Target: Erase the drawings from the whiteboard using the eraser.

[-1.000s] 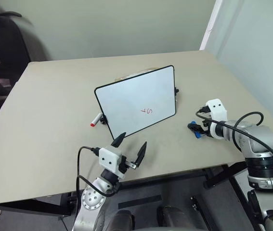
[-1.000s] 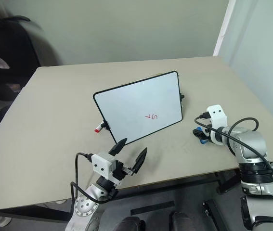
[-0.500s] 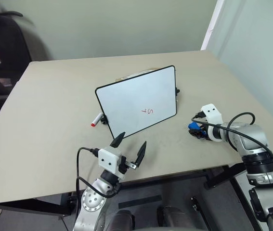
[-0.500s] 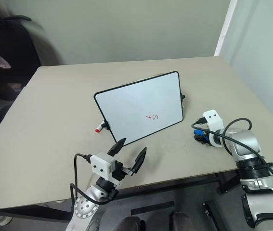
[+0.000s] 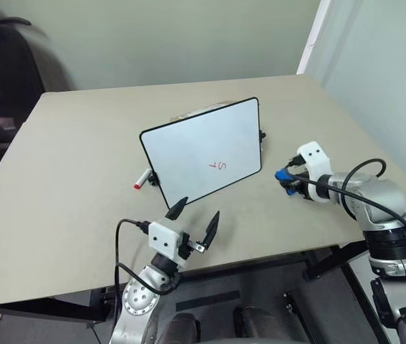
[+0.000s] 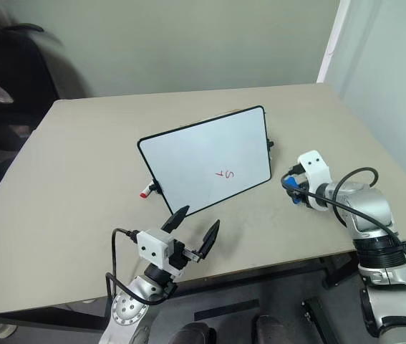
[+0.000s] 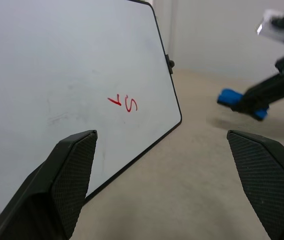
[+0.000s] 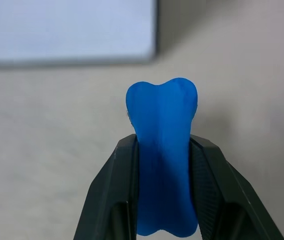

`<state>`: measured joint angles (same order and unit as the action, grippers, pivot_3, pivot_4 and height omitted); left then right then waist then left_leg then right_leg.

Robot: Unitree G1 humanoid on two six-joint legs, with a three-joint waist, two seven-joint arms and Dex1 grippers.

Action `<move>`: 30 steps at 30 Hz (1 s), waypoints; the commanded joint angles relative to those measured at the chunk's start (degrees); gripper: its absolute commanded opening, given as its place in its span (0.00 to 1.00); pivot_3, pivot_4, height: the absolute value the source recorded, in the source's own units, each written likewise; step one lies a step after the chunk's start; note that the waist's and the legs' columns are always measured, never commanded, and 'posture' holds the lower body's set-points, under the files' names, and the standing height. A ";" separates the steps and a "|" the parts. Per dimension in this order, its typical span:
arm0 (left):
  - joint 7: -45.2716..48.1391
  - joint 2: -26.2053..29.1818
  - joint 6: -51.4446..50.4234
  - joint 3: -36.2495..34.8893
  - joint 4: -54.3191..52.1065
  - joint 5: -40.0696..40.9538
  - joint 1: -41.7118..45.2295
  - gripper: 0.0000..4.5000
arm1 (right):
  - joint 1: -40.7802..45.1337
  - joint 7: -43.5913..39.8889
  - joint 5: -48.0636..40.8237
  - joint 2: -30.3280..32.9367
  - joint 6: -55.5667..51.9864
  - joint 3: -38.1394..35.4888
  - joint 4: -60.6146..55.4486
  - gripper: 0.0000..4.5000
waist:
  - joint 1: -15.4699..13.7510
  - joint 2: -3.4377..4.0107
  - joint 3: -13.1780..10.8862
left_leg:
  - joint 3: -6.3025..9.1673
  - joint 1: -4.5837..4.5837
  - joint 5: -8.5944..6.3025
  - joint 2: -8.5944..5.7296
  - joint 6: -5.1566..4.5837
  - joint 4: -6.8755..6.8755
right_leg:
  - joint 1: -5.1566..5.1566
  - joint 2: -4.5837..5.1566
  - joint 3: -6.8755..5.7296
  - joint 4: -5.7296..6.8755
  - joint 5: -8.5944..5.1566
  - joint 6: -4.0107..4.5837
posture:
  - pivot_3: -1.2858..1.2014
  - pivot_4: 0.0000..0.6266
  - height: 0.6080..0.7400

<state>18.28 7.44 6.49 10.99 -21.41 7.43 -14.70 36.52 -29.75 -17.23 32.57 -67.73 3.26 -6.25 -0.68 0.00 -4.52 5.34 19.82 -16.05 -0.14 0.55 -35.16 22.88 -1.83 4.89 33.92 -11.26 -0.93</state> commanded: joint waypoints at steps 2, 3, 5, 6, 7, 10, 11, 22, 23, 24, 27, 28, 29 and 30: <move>-0.10 -0.24 1.41 0.19 -2.10 0.23 0.55 1.00 | 3.24 1.51 -1.10 -3.08 -1.65 -0.13 -3.44 0.16 | -0.01 0.03 0.02 | 0.01 -0.01 0.01 0.00 -0.01 0.00 | 0.01 0.00 0.00 0.00 0.00 0.01 | 0.52 0.24 0.99; -0.05 -0.19 1.40 0.14 -2.09 0.29 0.61 1.00 | 3.68 1.63 -0.94 -3.71 -1.39 0.21 -3.19 0.11 | -0.02 0.04 0.02 | 0.02 0.00 0.02 0.00 -0.02 0.00 | 0.02 0.00 0.00 0.01 0.00 0.01 | 0.52 0.24 0.99; 0.03 -0.11 1.44 0.12 -2.05 0.31 0.70 1.00 | 4.54 1.92 -0.57 -4.84 -0.59 0.76 -2.41 0.07 | -0.04 0.03 0.02 | 0.02 0.04 0.03 0.00 -0.04 -0.01 | 0.05 0.01 0.00 0.00 -0.01 0.02 | 0.52 0.24 0.99; 0.06 -0.07 1.45 0.11 -2.08 0.30 0.72 1.00 | 5.07 2.16 -0.36 -5.39 -0.27 0.84 -1.81 0.07 | -0.06 0.03 0.02 | 0.02 0.04 0.03 0.00 -0.04 -0.02 | 0.05 0.01 0.00 -0.01 -0.01 0.02 | 0.52 0.24 0.99; 0.10 0.01 1.45 0.07 -2.19 0.35 0.69 1.00 | 5.75 2.44 -0.19 -6.19 0.15 0.87 -0.88 0.07 | -0.07 0.04 0.02 | 0.02 0.04 0.03 0.00 -0.04 -0.03 | 0.05 0.02 0.00 -0.01 -0.01 0.02 | 0.52 0.24 0.99; 0.23 0.27 1.32 -0.21 -2.57 0.62 0.52 1.00 | 7.37 2.88 0.38 -8.64 2.11 2.19 2.25 0.07 | -0.06 0.04 0.02 | 0.02 0.04 0.03 0.00 -0.03 -0.03 | 0.08 0.03 0.00 0.00 0.02 0.06 | 0.52 0.24 0.99; 0.28 0.38 1.23 -0.34 -2.59 0.72 0.58 1.00 | 8.64 3.23 1.50 -10.06 3.87 4.09 4.68 0.07 | -0.05 0.04 0.03 | 0.02 0.04 0.03 0.00 -0.03 -0.02 | 0.09 0.03 0.00 0.00 0.04 0.10 | 0.52 0.24 0.99; 0.24 0.48 1.41 -0.66 -2.60 0.79 0.67 1.00 | 17.54 2.98 6.47 -19.86 14.28 9.43 19.81 0.07 | 0.14 -0.02 0.11 | 0.01 0.06 -0.01 0.04 0.05 0.08 | 0.62 0.02 -0.04 0.03 0.50 0.56 | 0.52 0.24 0.99; 0.20 0.46 1.40 -0.77 -2.70 0.88 0.59 1.00 | 17.54 2.86 6.66 -20.15 14.60 9.54 20.31 0.07 | 0.24 -0.01 0.10 | 0.01 0.07 -0.04 0.04 0.10 0.06 | 0.62 0.02 -0.04 0.01 0.52 0.59 | 0.52 0.24 0.99; 0.19 0.47 1.37 -0.86 -2.79 0.96 0.54 1.00 | 17.48 2.76 6.86 -20.41 14.86 9.71 20.78 0.07 | 0.33 -0.02 0.09 | -0.01 0.08 -0.15 0.03 0.28 0.05 | 0.63 0.03 -0.03 0.00 0.56 0.65 | 0.52 0.24 0.99; 0.17 0.50 1.29 -1.05 -3.01 1.11 0.32 1.00 | 16.32 2.52 7.74 -21.18 15.22 11.01 21.98 0.07 | 0.61 -0.03 0.08 | -0.01 0.11 -0.22 0.02 0.41 0.07 | 0.58 0.02 -0.04 0.01 0.62 0.76 | 0.52 0.24 0.99; 0.18 0.53 1.30 -1.10 -3.08 1.15 0.22 1.00 | 15.97 2.47 7.93 -21.39 15.23 11.35 22.16 0.07 | 0.63 -0.03 0.07 | -0.01 0.11 -0.25 0.03 0.45 0.09 | 0.61 0.02 -0.04 0.01 0.62 0.76 | 0.52 0.24 0.99; 0.19 0.56 1.28 -1.14 -3.14 1.17 0.15 1.00 | 15.67 2.42 8.15 -21.62 15.25 11.67 22.41 0.07 | 0.64 -0.03 0.07 | -0.01 0.11 -0.25 0.03 0.45 0.11 | 0.66 0.01 -0.04 0.03 0.62 0.76 | 0.52 0.24 0.99; 0.20 0.59 1.29 -1.18 -3.22 1.20 0.05 1.00 | 15.42 2.38 8.34 -21.88 15.18 11.92 22.66 0.07 | 0.65 -0.02 0.06 | -0.01 0.11 -0.24 0.04 0.44 0.12 | 0.69 0.01 -0.05 0.05 0.63 0.78 | 0.52 0.24 0.99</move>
<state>18.44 8.05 6.71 9.93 -22.07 8.02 -14.66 51.92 -26.80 -9.62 11.25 -53.05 14.34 16.41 -0.03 -0.02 -4.46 5.33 19.94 -16.29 -0.10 0.99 -35.05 23.61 -1.82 4.83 34.00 -10.61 -0.13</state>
